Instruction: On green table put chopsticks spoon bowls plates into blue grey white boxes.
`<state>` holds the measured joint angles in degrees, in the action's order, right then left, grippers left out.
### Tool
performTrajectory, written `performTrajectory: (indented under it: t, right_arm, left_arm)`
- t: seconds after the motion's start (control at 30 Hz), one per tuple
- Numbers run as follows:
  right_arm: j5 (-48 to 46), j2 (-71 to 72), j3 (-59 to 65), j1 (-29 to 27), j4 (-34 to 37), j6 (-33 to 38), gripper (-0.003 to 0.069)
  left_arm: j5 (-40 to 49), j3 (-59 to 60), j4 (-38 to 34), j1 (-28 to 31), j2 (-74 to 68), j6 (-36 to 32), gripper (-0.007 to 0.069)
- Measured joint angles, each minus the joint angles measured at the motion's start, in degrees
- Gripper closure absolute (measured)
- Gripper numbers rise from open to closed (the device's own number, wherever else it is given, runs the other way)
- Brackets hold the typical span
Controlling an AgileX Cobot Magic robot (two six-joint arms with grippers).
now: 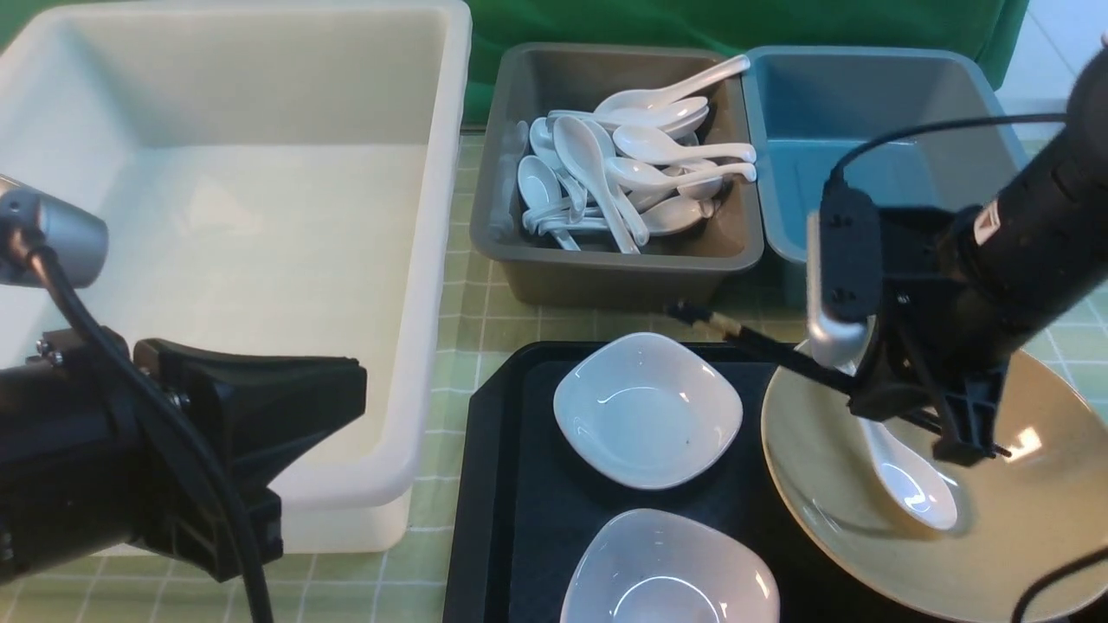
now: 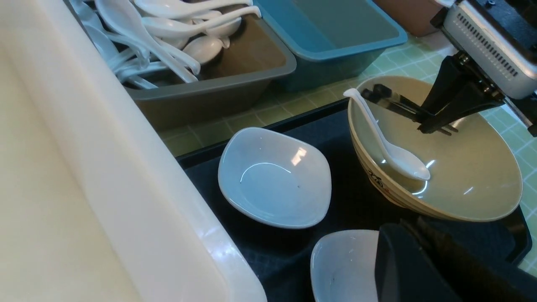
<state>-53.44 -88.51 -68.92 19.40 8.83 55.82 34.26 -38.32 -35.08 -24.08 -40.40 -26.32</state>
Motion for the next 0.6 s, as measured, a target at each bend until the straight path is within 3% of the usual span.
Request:
performTrajectory:
  t: [0.1,0.23,0.47,0.53,0.6]
  right_arm:
    - [-1.09,-2.2,-3.23,-0.12,0.51,-4.23,0.0593]
    - [-2.97,-5.38,-8.35,-2.86,7.41,-6.54,0.0593]
    - [-3.36,-13.84,-18.94,-15.35,27.37,-12.75,0.0593]
    - [-3.12,-15.29,-20.26,-17.15,30.26,-13.04,0.0593]
    - [-2.05,-19.53,-23.61,-21.34,38.52,-13.69,0.0593]
  left_arm:
    - [0.0,0.0,0.0,0.0,0.0,0.0,0.0626]
    - [0.0,0.0,0.0,0.0,0.0,0.0,0.0626]
    - [-0.02,0.0,-0.05,0.0,0.0,0.0,0.0626]
    - [-0.02,0.0,-0.1,0.0,0.0,0.0,0.0626]
    - [-0.02,0.0,-0.17,0.0,0.0,0.0,0.0626]
